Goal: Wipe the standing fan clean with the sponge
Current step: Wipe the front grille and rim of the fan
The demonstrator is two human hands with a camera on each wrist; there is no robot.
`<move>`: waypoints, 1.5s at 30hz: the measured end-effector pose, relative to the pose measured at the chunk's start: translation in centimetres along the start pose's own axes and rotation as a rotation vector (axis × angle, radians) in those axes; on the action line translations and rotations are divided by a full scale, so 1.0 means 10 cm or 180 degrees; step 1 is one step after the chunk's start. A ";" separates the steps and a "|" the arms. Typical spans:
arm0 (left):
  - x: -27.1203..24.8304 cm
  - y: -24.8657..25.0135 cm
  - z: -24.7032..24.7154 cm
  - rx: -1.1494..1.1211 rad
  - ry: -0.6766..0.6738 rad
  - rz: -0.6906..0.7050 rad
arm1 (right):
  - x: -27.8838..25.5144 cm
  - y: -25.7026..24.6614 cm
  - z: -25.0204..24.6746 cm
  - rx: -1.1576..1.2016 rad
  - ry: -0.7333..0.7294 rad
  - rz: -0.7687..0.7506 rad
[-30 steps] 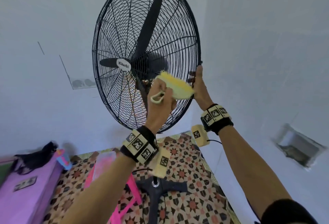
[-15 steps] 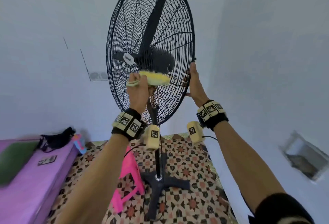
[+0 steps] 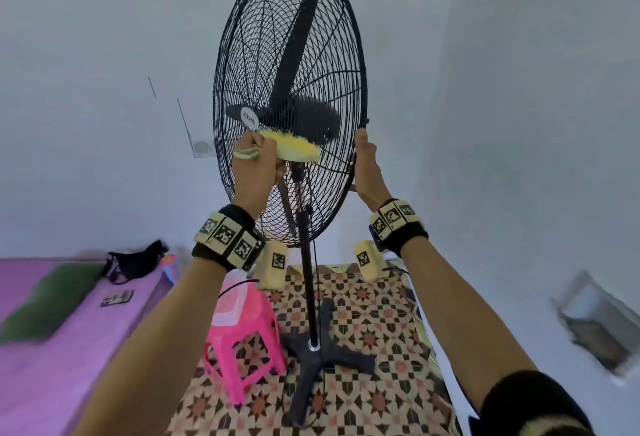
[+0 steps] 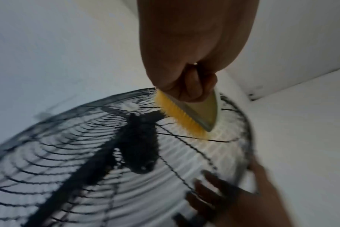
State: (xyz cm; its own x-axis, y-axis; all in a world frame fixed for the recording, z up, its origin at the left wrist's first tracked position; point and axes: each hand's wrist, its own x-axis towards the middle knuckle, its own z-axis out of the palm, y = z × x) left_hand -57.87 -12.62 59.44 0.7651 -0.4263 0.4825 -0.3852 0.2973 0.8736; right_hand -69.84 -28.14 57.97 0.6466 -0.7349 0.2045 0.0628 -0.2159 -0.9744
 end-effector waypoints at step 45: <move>-0.32 -0.03 0.43 0.0318 0.1345 0.0505 | -0.02 -0.05 0.00 0.0324 -0.0322 0.0231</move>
State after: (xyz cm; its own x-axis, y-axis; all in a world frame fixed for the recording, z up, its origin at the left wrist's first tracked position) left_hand -62.43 -15.03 57.87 0.8279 0.0096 0.5608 -0.5466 0.2380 0.8029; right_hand -69.96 -27.88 58.44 0.7253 -0.6765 0.1278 0.0866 -0.0944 -0.9918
